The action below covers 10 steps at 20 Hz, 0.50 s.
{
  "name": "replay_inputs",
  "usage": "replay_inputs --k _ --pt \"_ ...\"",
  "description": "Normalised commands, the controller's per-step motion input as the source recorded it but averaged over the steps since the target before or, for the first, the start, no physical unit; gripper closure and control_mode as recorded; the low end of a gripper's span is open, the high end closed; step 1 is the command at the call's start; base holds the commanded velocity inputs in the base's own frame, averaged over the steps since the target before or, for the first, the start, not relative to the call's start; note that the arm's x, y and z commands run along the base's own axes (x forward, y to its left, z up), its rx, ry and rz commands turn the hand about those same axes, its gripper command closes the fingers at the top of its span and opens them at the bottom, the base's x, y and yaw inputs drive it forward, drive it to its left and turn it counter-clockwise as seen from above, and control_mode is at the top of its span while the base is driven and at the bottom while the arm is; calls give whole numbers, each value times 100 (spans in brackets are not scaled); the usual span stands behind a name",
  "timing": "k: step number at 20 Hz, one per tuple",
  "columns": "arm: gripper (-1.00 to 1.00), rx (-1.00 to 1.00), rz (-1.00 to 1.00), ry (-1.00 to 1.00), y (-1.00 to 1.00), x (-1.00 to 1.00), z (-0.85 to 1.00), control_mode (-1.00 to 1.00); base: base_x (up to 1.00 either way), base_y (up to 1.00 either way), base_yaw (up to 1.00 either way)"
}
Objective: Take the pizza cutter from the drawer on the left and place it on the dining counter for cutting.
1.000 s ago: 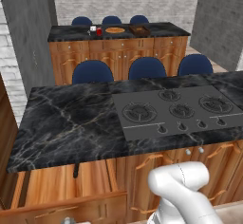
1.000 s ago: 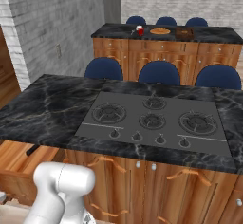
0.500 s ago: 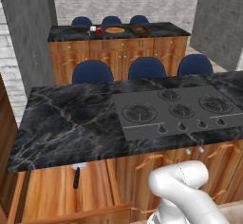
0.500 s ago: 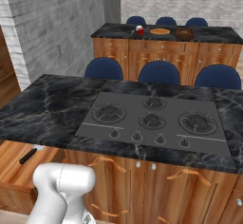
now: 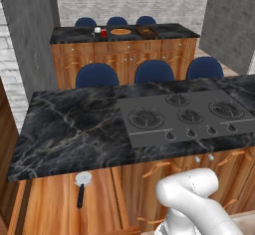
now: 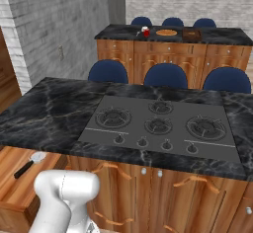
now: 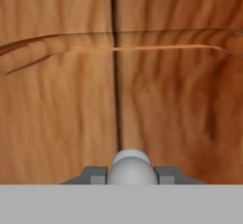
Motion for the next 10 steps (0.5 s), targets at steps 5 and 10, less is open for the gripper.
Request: replay_inputs --k 5,10 --pt "100 0 0 2 3 -55 -26 -100 0 0 0" --pt "100 0 0 2 3 -60 -24 -100 0 0 0"
